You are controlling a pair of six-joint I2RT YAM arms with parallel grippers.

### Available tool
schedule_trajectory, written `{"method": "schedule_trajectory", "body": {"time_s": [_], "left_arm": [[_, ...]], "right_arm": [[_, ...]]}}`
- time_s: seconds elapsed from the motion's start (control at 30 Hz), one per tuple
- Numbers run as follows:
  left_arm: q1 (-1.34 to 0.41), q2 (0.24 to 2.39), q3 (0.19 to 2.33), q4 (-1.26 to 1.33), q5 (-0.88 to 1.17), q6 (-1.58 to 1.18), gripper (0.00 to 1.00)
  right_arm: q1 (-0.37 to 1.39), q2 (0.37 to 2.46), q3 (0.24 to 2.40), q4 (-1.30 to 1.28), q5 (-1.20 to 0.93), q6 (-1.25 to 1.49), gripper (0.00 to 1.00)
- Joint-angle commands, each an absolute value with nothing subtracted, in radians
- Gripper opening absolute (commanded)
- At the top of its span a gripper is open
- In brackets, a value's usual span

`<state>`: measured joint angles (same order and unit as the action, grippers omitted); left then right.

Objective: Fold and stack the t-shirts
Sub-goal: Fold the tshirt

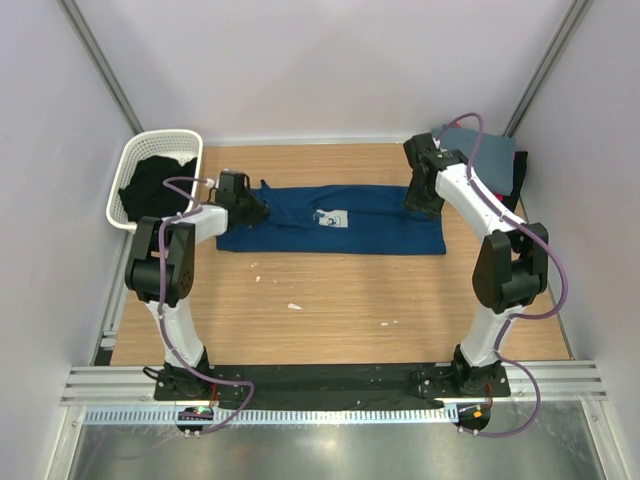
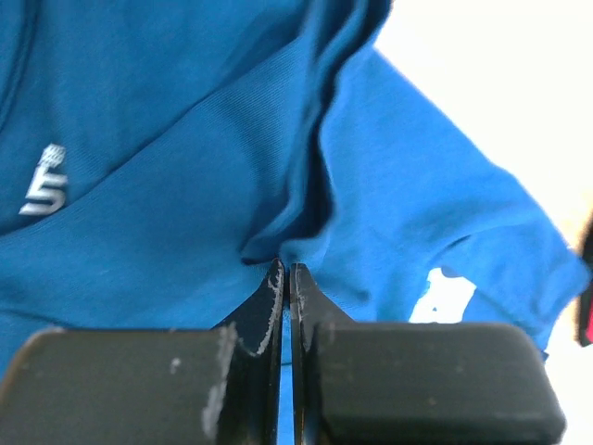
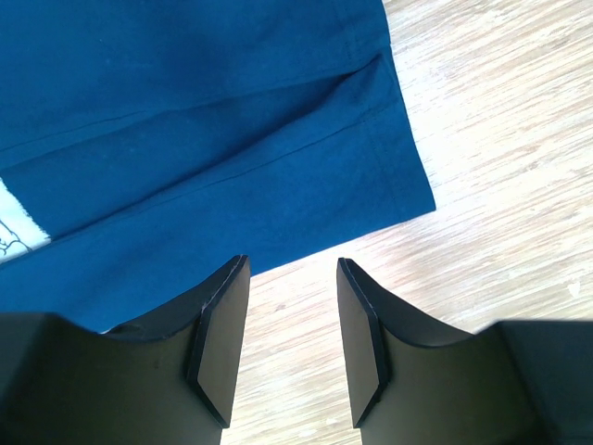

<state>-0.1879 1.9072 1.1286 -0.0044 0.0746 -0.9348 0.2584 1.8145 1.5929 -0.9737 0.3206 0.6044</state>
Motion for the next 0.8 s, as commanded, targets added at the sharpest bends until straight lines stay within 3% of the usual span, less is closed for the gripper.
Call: {"method": "schedule_trajectory", "body": {"time_s": [0.0, 0.77], "left_arm": [[-0.192, 1.898, 1.189, 0.048, 0.084, -0.968, 0.01], [-0.267, 2.109, 1.432, 0.189, 0.107, -1.049, 0.03]], "right_arm": [[0.262, 1.793, 1.589, -0.965, 0.357, 0.609, 0.48], [0.235, 1.887, 1.628, -0.922, 0.341, 0.548, 0.49]]}}
